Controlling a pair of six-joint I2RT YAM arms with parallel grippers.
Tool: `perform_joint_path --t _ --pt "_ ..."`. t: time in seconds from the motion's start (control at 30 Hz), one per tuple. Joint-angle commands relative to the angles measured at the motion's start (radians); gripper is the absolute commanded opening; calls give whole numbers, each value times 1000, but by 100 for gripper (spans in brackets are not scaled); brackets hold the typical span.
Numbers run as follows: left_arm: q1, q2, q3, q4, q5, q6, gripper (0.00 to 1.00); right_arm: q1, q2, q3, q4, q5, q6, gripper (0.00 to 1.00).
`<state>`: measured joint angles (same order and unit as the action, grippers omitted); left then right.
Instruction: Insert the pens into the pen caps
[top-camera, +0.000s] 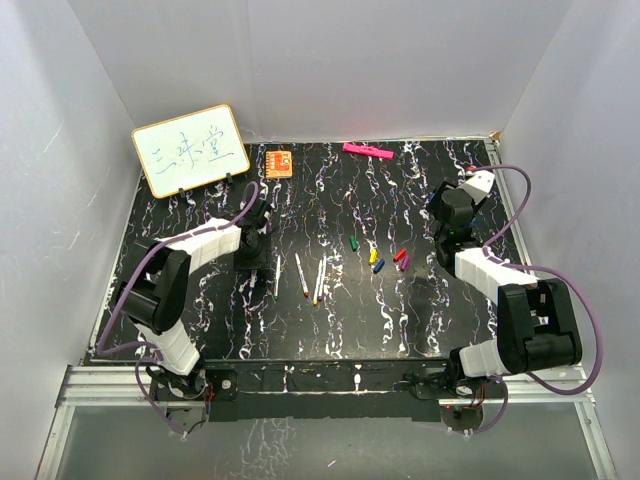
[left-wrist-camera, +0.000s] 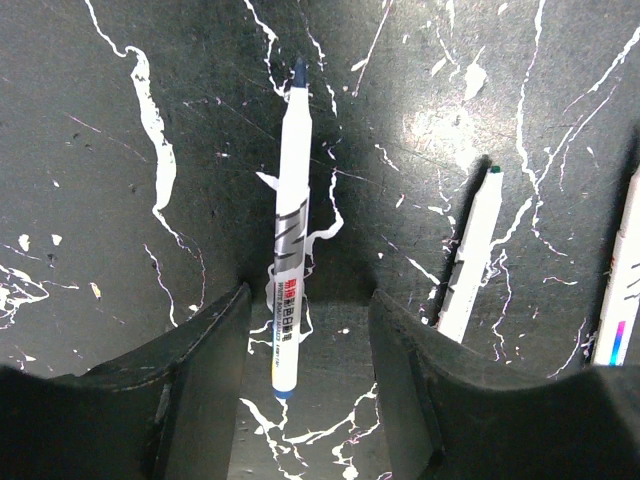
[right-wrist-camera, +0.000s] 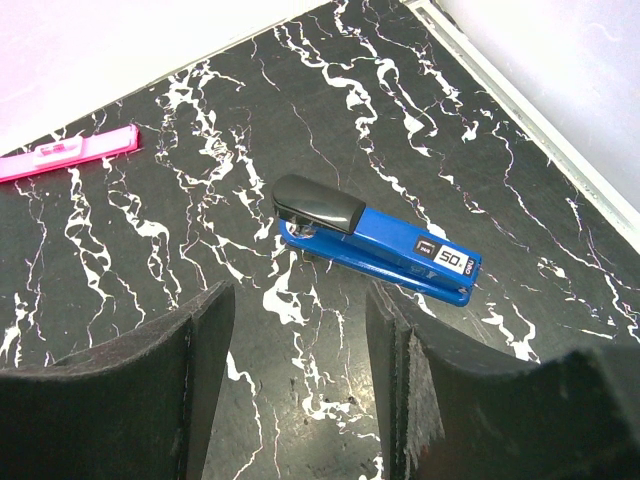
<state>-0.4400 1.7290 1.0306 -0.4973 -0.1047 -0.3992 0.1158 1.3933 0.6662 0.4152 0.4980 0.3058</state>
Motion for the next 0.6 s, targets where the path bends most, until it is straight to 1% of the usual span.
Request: perform_joint_path --t 0.0,0.2,0.27,0.57 --pt "-6 78 -80 -37 58 -30 42 1 -32 29 34 4 6 52" --pt "-6 110 -73 -60 75 -26 44 1 -40 26 34 16 7 52" --pt "-6 119 -76 -62 102 -17 37 1 -36 24 35 15 12 52" --pt "-6 127 -78 -69 92 -40 34 1 -28 28 34 11 12 52"
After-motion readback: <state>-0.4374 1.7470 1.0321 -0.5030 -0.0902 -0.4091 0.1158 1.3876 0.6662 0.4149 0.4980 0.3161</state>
